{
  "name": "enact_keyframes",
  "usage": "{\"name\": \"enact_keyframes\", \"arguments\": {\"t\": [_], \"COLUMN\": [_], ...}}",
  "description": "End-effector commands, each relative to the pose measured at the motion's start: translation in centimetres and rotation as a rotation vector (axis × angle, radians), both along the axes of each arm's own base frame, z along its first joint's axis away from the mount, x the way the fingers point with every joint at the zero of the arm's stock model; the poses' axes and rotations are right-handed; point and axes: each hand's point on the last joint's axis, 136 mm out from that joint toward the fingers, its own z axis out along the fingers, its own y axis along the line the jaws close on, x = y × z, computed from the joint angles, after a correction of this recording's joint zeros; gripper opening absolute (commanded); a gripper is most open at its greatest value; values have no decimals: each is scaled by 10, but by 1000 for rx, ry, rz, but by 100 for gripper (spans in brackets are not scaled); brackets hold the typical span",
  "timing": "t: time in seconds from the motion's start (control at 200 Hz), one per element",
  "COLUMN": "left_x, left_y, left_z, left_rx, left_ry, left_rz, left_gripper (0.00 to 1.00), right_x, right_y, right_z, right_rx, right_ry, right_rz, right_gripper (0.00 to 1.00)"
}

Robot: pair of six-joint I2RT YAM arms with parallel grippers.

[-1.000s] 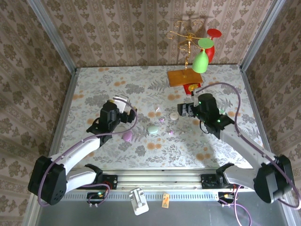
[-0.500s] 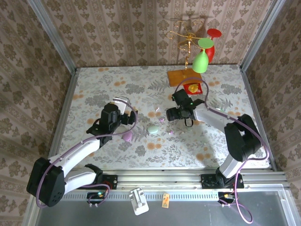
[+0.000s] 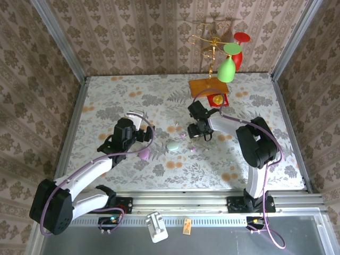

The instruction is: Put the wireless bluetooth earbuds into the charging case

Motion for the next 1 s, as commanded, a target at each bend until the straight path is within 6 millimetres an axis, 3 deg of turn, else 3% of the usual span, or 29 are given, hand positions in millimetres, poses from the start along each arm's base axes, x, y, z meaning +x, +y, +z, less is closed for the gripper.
{"name": "enact_keyframes", "arguments": {"t": [0.0, 0.17, 0.555, 0.745, 0.995], "left_x": [-4, -4, -5, -5, -6], "left_y": [2, 2, 0, -1, -3], "left_z": [-1, -1, 0, 0, 3], "left_rx": [-8, -11, -15, -18, -33], "left_ry": [11, 15, 28, 32, 44], "left_rz": [13, 15, 5, 3, 0], "left_gripper": [100, 100, 100, 100, 100], "right_x": [3, 6, 13, 13, 10], "right_y": [-1, -2, -2, -2, 4], "right_z": [-4, -9, -17, -20, -2], "right_rx": [-37, -49, -36, -26, 15], "right_ry": [12, 14, 17, 23, -8], "right_rz": [24, 42, 89, 96, 132], "right_gripper": [61, 58, 61, 55, 50]}}
